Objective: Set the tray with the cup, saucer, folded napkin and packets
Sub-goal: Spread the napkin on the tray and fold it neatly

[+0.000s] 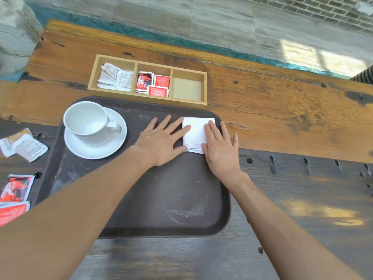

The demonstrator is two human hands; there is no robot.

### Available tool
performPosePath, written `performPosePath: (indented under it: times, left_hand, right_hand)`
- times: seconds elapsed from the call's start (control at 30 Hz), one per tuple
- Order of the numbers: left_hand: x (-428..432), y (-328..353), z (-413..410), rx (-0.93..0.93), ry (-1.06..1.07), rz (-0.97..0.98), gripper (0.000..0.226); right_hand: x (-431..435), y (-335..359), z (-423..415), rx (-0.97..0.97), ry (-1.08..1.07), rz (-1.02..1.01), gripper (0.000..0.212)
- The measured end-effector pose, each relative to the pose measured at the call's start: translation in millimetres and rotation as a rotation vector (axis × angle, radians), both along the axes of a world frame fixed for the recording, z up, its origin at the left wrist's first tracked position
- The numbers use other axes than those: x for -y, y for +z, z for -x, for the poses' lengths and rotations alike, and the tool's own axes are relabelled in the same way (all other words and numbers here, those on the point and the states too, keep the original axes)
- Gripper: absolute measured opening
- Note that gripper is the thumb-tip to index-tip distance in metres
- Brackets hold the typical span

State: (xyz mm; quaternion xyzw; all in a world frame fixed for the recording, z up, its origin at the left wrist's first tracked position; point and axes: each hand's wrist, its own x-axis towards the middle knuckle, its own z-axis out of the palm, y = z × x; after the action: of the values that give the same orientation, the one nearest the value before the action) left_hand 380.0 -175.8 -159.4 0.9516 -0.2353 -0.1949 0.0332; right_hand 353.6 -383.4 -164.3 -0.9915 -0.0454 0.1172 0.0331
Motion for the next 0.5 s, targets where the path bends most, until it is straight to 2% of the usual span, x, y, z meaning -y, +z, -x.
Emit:
performPosePath:
  times: [0.23,0.4,0.5]
  left_hand:
    - [-43,33,38,0.224,0.188,-0.055,0.087]
    - [-85,60,83,0.436,0.18,0.101,0.069]
    - [-100,65,99,0.376,0.13,0.161,0.064]
  right_hand:
    - [-36,22,8,0.125,-0.005,-0.086,0.069]
    - [-93,34,20,0.138,0.096,-0.141,0.068]
    - [-129,42,28,0.141,0.098,-0.212,0.065]
